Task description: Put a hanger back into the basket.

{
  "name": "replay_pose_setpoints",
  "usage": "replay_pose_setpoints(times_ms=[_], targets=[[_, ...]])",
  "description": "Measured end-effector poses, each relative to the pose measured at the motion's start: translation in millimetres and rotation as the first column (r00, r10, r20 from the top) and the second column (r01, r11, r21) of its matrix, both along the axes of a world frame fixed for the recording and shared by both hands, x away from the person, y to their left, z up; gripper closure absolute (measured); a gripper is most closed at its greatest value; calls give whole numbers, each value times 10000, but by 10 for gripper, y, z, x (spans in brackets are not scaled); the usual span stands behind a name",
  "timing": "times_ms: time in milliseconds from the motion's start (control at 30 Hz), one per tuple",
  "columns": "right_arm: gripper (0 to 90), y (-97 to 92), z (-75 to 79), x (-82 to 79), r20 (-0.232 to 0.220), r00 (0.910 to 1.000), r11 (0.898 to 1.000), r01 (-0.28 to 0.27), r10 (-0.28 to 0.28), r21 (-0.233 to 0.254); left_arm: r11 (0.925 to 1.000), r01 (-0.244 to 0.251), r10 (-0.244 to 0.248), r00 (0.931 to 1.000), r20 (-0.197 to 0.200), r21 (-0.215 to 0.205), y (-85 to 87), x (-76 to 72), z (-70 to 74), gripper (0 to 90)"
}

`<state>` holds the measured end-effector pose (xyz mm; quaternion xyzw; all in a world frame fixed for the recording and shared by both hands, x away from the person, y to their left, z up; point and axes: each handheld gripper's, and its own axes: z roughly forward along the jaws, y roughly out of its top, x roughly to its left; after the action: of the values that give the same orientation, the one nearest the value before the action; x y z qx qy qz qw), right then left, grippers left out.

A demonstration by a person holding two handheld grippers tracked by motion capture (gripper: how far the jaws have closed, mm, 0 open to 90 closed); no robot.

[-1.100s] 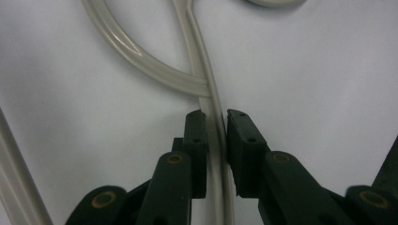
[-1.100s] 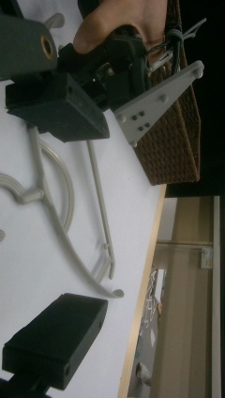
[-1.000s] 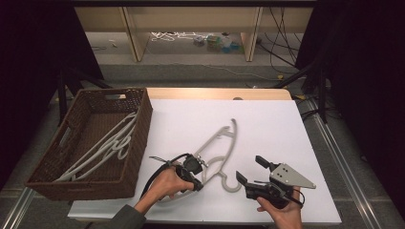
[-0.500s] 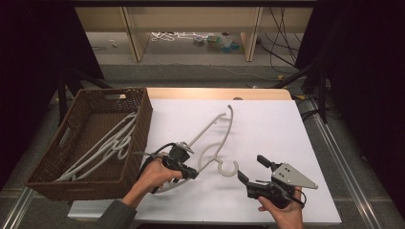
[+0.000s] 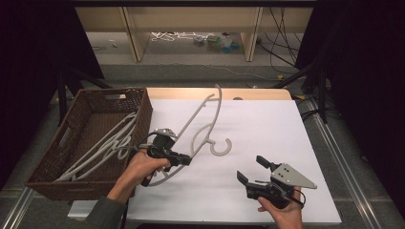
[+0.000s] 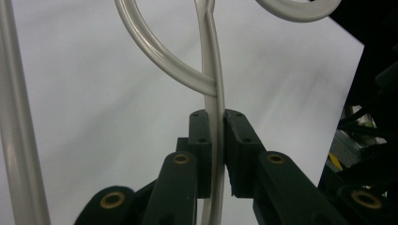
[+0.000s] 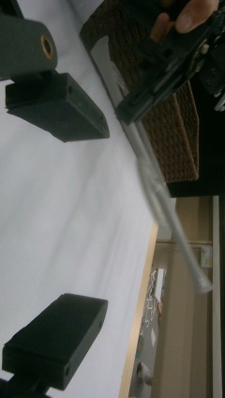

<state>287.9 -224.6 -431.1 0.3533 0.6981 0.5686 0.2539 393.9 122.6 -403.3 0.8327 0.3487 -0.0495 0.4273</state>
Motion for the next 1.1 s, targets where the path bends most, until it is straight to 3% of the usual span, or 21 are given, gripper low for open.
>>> replay_pose_setpoints(times_ms=[33, 67, 367, 467, 567, 667, 1033, 1100], targets=[[164, 9, 5, -21, -428, 9991, 9999, -30, 35, 120, 9997, -36, 35, 10000, -41, -226, 26, -5, 33, 818], [164, 9, 4, -22, -469, 9989, 9999, -10, 17, 133, 9992, -98, 96, 9999, -41, -389, 48, -14, 63, 817], [163, 4, 0, -21, -437, 9990, 9999, 35, -30, 128, 9932, -122, 103, 9998, -169, -1159, 129, -82, 233, 817], [163, 0, -2, -19, -475, 9988, 10000, 77, -74, 62, 9910, -148, 128, 9998, -161, -1329, 148, -97, 318, 817], [163, 11, -13, -6, -384, 9993, 9995, 56, -43, 320, 9896, -89, 83, 10000, -46, -1437, 165, -133, 424, 818], [163, 2, -4, -15, -448, 9990, 9998, 35, -27, 182, 9859, -51, 61, 10000, 54, -1673, 186, -182, 540, 817], [163, -8, -5, -12, -393, 9992, 9997, 101, -92, 233, 9826, -1, 109, 9983, 572, -1855, 362, -318, 946, 818], [163, -6, -2, -19, -541, 9985, 9996, 57, -42, 273, 9850, -77, 199, 9974, 688, -1721, 410, -332, 1006, 818]])
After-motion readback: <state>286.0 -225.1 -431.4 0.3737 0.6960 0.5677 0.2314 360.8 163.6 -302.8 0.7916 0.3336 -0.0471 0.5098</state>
